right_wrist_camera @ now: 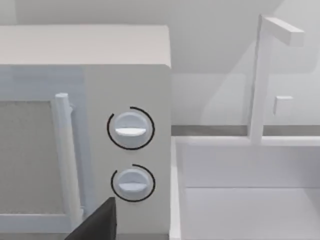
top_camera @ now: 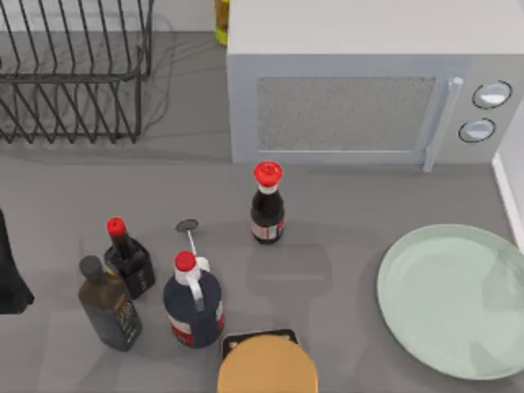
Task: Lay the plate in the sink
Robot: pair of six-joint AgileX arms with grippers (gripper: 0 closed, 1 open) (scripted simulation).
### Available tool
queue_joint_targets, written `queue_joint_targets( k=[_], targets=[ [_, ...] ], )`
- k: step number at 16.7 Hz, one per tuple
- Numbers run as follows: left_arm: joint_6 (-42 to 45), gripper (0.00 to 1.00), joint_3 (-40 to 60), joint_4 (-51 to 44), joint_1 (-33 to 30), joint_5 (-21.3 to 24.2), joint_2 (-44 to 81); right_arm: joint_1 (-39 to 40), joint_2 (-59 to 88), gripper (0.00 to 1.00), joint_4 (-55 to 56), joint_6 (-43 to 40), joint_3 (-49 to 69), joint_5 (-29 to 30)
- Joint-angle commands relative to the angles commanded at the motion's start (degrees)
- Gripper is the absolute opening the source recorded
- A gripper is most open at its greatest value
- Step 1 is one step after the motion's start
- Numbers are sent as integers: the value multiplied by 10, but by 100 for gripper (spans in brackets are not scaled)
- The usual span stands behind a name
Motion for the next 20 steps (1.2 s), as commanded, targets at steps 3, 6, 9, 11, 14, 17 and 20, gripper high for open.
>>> queue_joint_targets(
  k=[3, 6, 9, 11, 14, 17, 20],
  targets=[
    [0, 100, 0, 0, 0, 0, 0, 24, 55, 100, -41, 24, 51, 0],
    [0, 100, 0, 0, 0, 0, 0, 64, 164, 100, -112, 66, 139, 0],
    [0, 100, 0, 0, 0, 0, 0, 116, 316, 100, -202, 119, 250, 0],
    [0, 100, 0, 0, 0, 0, 0, 154, 432, 100, -268, 157, 331, 0],
    [0, 100, 0, 0, 0, 0, 0, 211, 613, 100, -368, 216, 456, 0],
    [0, 100, 0, 0, 0, 0, 0, 265, 782, 100, -460, 271, 571, 0],
    [0, 100, 0, 0, 0, 0, 0, 308, 920, 100, -536, 316, 666, 0]
  ],
)
